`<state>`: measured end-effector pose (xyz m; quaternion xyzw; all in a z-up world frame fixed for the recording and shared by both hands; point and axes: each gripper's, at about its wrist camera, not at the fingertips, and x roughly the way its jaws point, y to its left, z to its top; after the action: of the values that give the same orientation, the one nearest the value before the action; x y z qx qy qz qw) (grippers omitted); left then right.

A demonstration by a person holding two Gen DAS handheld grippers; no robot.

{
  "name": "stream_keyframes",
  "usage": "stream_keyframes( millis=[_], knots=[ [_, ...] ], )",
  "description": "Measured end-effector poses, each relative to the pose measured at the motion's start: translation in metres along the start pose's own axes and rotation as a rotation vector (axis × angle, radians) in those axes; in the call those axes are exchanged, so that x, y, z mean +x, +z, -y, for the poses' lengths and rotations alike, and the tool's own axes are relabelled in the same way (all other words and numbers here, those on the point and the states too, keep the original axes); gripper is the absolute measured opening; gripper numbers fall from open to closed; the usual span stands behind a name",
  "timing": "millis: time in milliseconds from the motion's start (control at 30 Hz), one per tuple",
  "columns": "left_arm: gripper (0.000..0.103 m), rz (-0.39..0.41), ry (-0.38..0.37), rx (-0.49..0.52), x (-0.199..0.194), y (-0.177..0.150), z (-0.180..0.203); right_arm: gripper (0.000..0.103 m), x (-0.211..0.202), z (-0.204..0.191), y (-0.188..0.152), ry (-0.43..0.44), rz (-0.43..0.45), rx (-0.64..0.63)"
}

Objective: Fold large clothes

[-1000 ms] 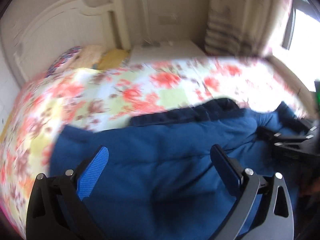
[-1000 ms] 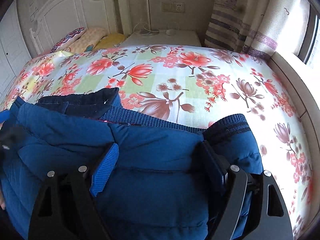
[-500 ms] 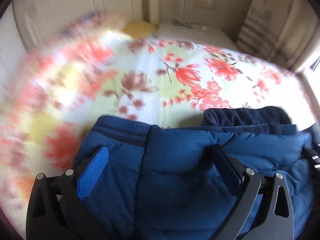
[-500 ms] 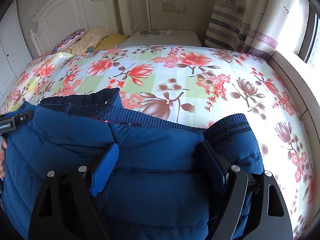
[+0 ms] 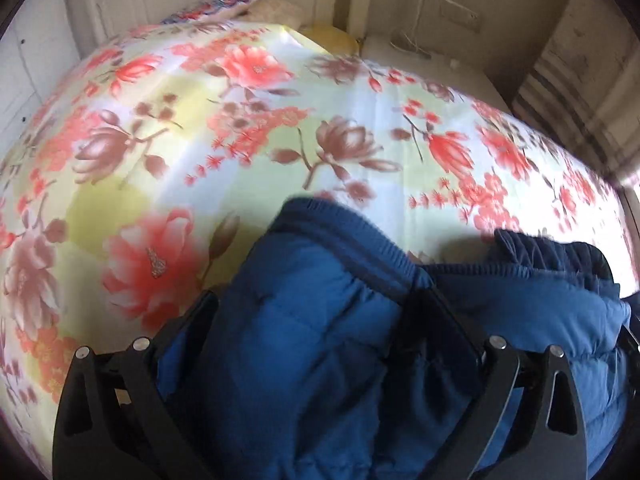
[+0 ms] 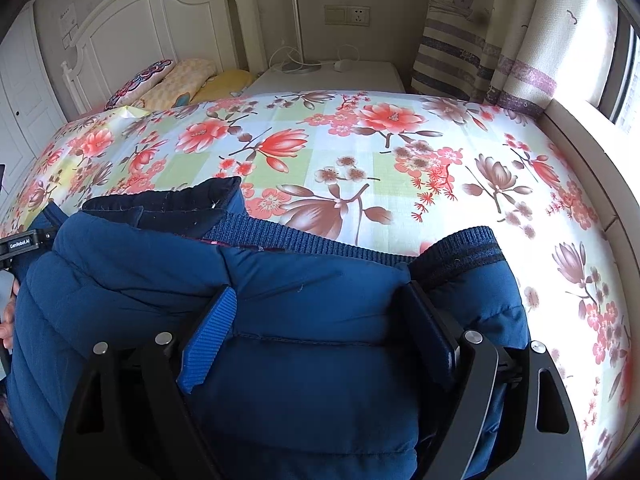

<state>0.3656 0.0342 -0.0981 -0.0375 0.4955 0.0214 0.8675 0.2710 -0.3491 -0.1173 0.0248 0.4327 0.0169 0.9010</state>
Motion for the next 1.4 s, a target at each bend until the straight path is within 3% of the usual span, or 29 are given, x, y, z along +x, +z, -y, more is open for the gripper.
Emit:
stream_keyframes(
  millis=[133, 233, 367, 467, 567, 700, 833, 933, 1000, 1033, 1167, 1300, 1400],
  knots=[
    [0.101, 0.06, 0.072, 0.028, -0.007, -0.004, 0.007, 0.08, -0.002, -0.002, 0.002, -0.01, -0.006, -0.011],
    [0.101, 0.089, 0.124, 0.059, -0.01, -0.006, 0.013, 0.081, -0.02, -0.01, 0.003, -0.083, 0.039, -0.005],
    [0.101, 0.096, 0.147, 0.076, -0.011, -0.005, 0.015, 0.082, -0.057, -0.063, 0.003, -0.01, 0.156, -0.105],
    [0.101, 0.098, 0.137, 0.067, -0.011, -0.005, 0.013, 0.086, -0.047, -0.12, -0.002, 0.035, 0.114, -0.277],
    [0.101, 0.102, 0.129, 0.058, -0.011, -0.005, 0.011, 0.086, -0.01, -0.156, -0.015, -0.023, 0.011, -0.423],
    [0.101, 0.096, 0.111, 0.044, -0.011, -0.005, 0.009, 0.085, -0.016, -0.127, -0.004, 0.049, -0.012, -0.315],
    [0.101, 0.097, 0.101, 0.035, -0.01, -0.005, 0.007, 0.086, -0.03, -0.064, 0.007, -0.045, 0.053, -0.146],
    [0.101, 0.097, 0.104, 0.039, -0.01, -0.006, 0.007, 0.092, -0.019, -0.004, 0.007, -0.117, 0.017, 0.021],
    [0.101, 0.096, 0.107, 0.039, -0.01, -0.006, 0.007, 0.095, -0.003, 0.028, 0.002, 0.014, -0.03, 0.127],
    [0.101, 0.097, 0.107, 0.039, -0.01, -0.006, 0.007, 0.095, -0.001, 0.031, 0.001, 0.039, -0.033, 0.149],
    [0.101, 0.098, 0.105, 0.035, -0.01, -0.006, 0.006, 0.099, 0.006, 0.018, 0.004, -0.003, -0.046, 0.094],
    [0.101, 0.098, 0.1, 0.029, -0.011, -0.006, 0.006, 0.099, 0.003, 0.027, -0.002, 0.04, -0.035, 0.128],
    [0.101, 0.095, 0.099, 0.026, -0.011, -0.006, 0.006, 0.098, 0.0, 0.023, -0.001, 0.009, -0.032, 0.11]
  ],
)
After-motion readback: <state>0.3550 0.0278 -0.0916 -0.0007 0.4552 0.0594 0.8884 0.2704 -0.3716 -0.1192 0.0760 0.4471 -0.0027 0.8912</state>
